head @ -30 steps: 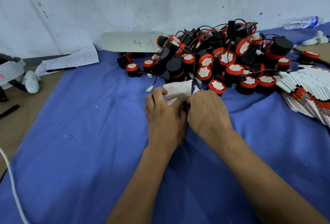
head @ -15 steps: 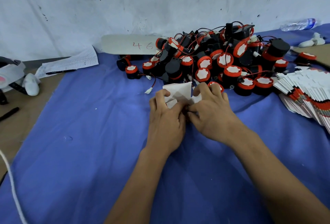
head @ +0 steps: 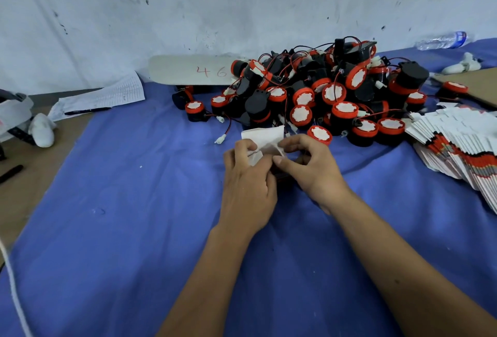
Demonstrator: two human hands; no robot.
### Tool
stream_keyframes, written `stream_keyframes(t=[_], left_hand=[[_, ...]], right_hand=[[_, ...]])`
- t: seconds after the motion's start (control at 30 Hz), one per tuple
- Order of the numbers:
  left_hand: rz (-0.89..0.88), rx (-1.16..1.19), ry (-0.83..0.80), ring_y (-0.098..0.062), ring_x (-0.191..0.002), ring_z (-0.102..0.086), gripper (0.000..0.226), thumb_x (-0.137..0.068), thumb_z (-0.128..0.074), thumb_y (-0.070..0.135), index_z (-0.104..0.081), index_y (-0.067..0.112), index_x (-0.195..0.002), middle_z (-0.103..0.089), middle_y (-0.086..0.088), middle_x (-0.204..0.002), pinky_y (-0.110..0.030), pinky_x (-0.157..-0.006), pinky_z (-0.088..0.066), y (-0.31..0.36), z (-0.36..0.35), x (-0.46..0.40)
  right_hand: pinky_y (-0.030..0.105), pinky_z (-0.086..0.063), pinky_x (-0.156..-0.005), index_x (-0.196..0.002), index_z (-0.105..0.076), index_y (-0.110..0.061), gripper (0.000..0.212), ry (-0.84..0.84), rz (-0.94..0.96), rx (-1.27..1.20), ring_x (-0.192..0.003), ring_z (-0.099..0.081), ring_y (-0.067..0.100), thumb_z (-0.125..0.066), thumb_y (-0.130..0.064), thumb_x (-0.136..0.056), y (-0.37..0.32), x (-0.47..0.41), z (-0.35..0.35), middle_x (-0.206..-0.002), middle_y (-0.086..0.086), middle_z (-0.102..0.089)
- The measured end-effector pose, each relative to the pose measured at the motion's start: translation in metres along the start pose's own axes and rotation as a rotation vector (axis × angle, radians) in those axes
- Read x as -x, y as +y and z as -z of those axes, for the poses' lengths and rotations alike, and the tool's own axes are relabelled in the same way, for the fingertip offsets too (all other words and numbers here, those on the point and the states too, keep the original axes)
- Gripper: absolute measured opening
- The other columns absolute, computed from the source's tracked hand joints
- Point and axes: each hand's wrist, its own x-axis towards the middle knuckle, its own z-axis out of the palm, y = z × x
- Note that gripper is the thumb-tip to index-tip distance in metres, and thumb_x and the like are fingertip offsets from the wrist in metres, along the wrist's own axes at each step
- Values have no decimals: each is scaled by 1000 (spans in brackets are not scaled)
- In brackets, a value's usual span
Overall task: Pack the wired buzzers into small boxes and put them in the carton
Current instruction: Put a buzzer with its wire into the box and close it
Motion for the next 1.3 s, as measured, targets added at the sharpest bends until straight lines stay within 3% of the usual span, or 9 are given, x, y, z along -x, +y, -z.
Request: stream_keyframes(t=[0.1, 0.17, 0.4, 0.5, 0.63, 0.7, 0.93, 1.1, 1.3], left_hand=[[-13, -6, 15, -19, -110, -35, 36, -95, -38, 25, -72, 18, -106, -49, -1, -129, -26, -91, -39, -2, 0, 2], [-13, -23, 12, -21, -108, -37, 36, -94, -41, 24, -73, 20, -111, -52, 0, -125, -26, -92, -38, -2, 1, 1], [88, 35, 136, -17, -100, -48, 24, -88, -68, 14, -67, 16, -112, -67, 4, -107, -27, -78, -45, 1, 3, -1], [85, 63, 162, -16, -96, -52, 15, -87, -71, 16, -67, 17, -101, -69, 7, -100, -24, -76, -43, -1, 5, 0], [47, 56, 188, -17, -100, -56, 7, -88, -75, 20, -78, 17, -94, -73, 7, -103, -15, -81, -38, -3, 5, 1], [50, 76, 175, -17, -101, -57, 14, -87, -76, 30, -78, 18, -93, -71, 7, -105, -16, -84, -39, -5, 6, 1], [95, 212, 192, 6, -98, -53, 17, -83, -86, 32, -80, 19, -92, -52, 7, -116, 1, -80, -40, -8, 8, 2], [72, 245, 173, 16, -103, -51, 12, -83, -86, 29, -80, 21, -91, -44, 4, -131, 2, -80, -39, -12, 13, 2], [83, 317, 148, -1, -105, -63, 12, -87, -76, 25, -83, 21, -96, -66, 6, -118, -6, -82, -46, -14, 20, 3]], right_hand=[[14, -44, -63, -88, -72, -29, 6, 26, 89, 141, -65, -53, 7, -75, -34, -92, 0, -1, -1, -91, -7, -60], [14, -41, -66, -80, -72, -27, 20, 48, 99, 169, -71, -54, 8, -68, -38, -96, 0, -2, -2, -92, -4, -59], [13, -45, -62, -87, -70, -20, 12, 62, 98, 202, -63, -55, 5, -82, -19, -85, 3, 0, -3, -97, -7, -60], [17, -45, -58, -99, -58, -21, 29, 62, 82, 172, -62, -53, 7, -82, -17, -84, 5, -1, -3, -92, -6, -61], [21, -50, -67, -139, -46, -34, 68, -5, 92, 74, -68, -50, 8, -79, -11, -85, 6, -3, -2, -118, -6, -55], [19, -48, -63, -145, -45, -40, 74, -71, 167, 87, -62, -46, 6, -73, -4, -87, 5, -3, 0, -130, -9, -54], [44, -52, -58, -114, -64, -37, 37, -131, 189, 167, -63, -53, 33, -61, -7, -92, 2, 0, 2, -72, 0, -62], [52, -53, -62, -106, -68, -31, 26, -218, 158, 62, -71, -57, 38, -54, -44, -88, -3, 6, 5, -79, 9, -63], [51, -52, -58, -97, -70, -30, 15, -142, 184, 136, -68, -59, 33, -61, -42, -100, -3, 4, 0, -83, 0, -65]])
